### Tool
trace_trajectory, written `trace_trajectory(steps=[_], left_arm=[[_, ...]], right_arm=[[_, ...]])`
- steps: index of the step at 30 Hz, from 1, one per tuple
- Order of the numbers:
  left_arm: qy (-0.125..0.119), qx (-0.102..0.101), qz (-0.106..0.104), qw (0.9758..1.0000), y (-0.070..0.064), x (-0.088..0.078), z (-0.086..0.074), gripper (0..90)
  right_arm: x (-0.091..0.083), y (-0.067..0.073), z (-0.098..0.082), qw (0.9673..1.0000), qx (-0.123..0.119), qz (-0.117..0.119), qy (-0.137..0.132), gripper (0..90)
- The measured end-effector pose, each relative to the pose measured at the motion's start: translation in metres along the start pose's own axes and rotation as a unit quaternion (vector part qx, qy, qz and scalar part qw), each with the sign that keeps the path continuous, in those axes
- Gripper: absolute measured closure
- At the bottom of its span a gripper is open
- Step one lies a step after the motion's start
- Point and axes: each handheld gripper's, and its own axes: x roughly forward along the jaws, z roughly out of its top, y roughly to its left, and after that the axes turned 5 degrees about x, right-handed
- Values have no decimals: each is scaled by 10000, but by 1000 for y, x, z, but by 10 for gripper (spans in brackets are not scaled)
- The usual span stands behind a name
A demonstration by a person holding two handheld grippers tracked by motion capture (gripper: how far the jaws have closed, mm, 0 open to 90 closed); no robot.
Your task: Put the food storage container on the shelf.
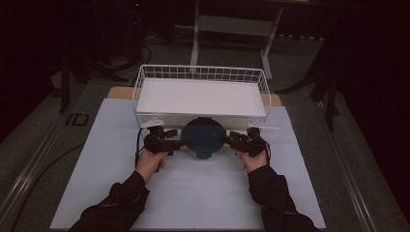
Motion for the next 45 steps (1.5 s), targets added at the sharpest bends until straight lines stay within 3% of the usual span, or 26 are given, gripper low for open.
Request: trace_trajectory(steps=[3, 6, 8, 10, 11, 18, 21, 26, 31, 36, 45], left_arm=[[134, 269, 27, 9995, -6, -6, 0, 156], [163, 351, 8, 9992, -10, -10, 1, 145], [185, 329, -132, 9992, -13, -15, 1, 139], [264, 347, -234, 9988, -17, -18, 1, 5], [359, 426, -287, 9980, -22, -23, 0, 3], [301, 637, -367, 9968, -35, -39, -2, 2], [451, 783, -429, 9950, -42, -46, -5, 2], [433, 874, -402, 9944, -48, -55, -11, 3], [488, 1016, -399, 9928, -54, -66, -23, 3], [641, 1104, -343, 9912, -54, -71, -34, 3], [773, 1216, -359, 9889, -60, -81, -48, 2]], right_arm=[[-7, 5, -2, 9999, 107, -23, -42, 438], [-10, 11, -4, 10000, -37, -56, -10, 438], [-13, 18, -6, 9998, -154, -62, 60, 440], [-16, 23, -8, 9998, -178, -3, 75, 442], [-21, 29, -10, 9997, -192, 103, 63, 449], [-29, 47, -15, 9987, -289, 401, 147, 499], [-27, 59, -19, 9972, -423, 512, 349, 535], [-22, 71, -24, 9958, -600, 519, 448, 607], [-10, 80, -32, 9942, -695, 549, 612, 896], [3, 84, -40, 9924, -711, 534, 852, 899], [16, 83, -44, 9912, -786, 418, 978, 899]])
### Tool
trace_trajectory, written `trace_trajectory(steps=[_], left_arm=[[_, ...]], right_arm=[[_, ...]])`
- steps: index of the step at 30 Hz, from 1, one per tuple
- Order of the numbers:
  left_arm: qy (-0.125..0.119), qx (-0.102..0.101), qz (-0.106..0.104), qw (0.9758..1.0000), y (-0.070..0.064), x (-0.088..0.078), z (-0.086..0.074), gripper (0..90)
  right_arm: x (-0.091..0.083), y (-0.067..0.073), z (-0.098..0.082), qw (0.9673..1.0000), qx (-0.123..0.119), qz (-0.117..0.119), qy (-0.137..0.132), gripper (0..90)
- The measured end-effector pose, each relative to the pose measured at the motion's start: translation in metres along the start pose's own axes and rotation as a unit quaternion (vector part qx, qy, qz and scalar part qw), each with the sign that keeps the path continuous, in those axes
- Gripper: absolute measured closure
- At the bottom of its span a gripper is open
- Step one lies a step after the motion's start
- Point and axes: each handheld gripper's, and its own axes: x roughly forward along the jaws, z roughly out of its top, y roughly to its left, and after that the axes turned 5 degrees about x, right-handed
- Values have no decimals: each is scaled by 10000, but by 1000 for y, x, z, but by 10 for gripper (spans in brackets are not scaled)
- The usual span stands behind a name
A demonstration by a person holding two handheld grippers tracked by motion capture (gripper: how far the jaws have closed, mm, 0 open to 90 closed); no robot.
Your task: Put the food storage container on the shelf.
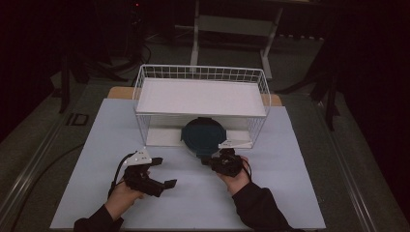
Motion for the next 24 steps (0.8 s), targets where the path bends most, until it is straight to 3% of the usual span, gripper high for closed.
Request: trace_trajectory(steps=[8, 10, 13, 24], left_arm=[[95, 218, 217, 9995, -11, -6, -9, 2], [82, 214, 215, 9995, -12, -7, -12, 3], [108, 233, 223, 9994, -13, -7, -17, 3], [130, 338, 156, 9992, -17, -12, -26, 3]], right_arm=[[5, -6, 0, 10000, 16, -48, -8, 899], [6, -7, 1, 9999, -65, -86, -8, 899], [8, -9, 4, 10000, 25, -59, -27, 899], [14, -21, 18, 9995, -1, -295, -91, 899]])
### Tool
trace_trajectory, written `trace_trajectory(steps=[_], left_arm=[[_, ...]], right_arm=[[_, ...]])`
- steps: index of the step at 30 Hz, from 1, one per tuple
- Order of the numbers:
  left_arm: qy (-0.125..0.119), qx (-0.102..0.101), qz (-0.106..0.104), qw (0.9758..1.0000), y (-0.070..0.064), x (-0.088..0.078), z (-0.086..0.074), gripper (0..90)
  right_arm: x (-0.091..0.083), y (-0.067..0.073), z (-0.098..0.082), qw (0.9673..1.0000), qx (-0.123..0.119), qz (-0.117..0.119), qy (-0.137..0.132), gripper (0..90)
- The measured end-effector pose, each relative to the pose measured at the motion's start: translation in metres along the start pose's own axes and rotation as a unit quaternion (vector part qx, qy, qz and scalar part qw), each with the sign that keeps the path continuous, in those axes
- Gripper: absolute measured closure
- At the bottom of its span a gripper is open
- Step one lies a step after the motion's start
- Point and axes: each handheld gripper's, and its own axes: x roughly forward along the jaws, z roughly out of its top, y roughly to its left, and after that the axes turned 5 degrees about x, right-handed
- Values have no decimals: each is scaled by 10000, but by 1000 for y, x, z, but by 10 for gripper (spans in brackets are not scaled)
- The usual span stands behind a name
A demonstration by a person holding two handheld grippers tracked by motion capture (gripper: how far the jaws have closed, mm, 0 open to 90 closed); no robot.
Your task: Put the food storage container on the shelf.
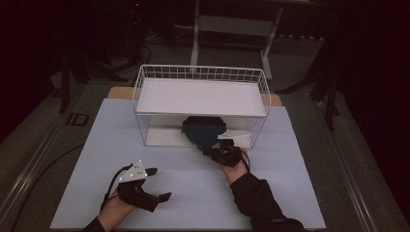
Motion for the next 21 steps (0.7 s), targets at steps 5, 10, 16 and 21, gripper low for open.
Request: trace_trajectory(steps=[5, 10, 16, 21], left_arm=[[-71, 23, -7, 10000, 0, -1, -1, 3], [-87, 31, -27, 10000, -1, -1, -1, 2], [-112, -10, -38, 9999, 0, -1, -1, 3], [-116, -22, -54, 9999, 1, -1, -1, 3]], right_arm=[[6, -4, 7, 10000, -7, -61, -48, 900], [11, -8, 13, 9998, -30, -175, -72, 900], [13, -15, 17, 9996, 46, -253, -134, 900], [14, -15, 19, 9995, -40, -271, -135, 900]])
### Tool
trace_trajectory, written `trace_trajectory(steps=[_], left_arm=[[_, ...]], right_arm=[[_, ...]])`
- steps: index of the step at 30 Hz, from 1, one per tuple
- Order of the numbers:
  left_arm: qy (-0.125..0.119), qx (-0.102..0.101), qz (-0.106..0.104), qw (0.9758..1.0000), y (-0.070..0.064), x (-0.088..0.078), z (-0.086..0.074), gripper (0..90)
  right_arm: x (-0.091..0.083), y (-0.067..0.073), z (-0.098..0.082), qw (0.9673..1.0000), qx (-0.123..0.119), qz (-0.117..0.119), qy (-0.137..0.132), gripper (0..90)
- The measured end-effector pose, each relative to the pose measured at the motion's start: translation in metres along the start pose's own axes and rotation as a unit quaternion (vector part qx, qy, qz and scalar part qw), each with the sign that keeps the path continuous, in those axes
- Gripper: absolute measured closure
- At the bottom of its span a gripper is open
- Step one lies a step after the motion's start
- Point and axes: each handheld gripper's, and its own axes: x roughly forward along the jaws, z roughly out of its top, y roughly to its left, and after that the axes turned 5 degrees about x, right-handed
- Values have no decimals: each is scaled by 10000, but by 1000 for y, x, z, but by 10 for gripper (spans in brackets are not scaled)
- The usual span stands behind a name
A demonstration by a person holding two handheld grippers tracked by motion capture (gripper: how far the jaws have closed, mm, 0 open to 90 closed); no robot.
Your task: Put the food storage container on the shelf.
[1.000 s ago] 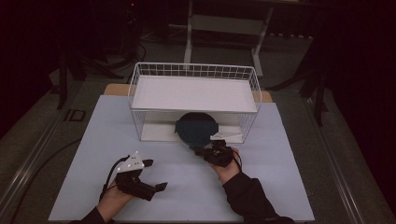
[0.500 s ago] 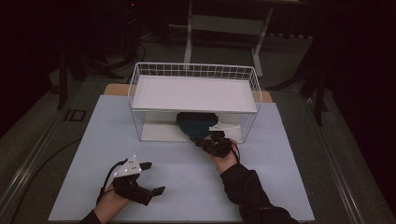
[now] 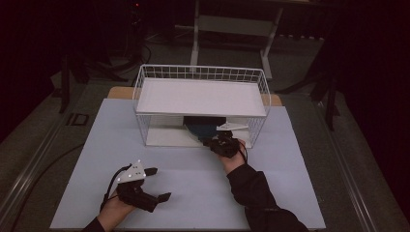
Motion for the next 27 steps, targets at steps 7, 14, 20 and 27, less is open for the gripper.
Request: trace_trajectory(steps=[7, 14, 20, 27], left_arm=[[-6, 13, -2, 10000, -1, -1, 1, 3], [-21, 2, -5, 10000, 0, -1, 1, 3], [-31, 1, -38, 10000, -1, -2, 2, 3], [-63, 14, -69, 10000, -3, -3, 4, 2]], right_arm=[[-1, -2, -1, 10000, -19, 1, -6, 900], [-3, 2, -4, 9998, 86, 160, -83, 841], [-14, 20, -10, 9992, -74, 332, -220, 510], [-28, 28, -17, 9978, -65, 577, -329, 174]])
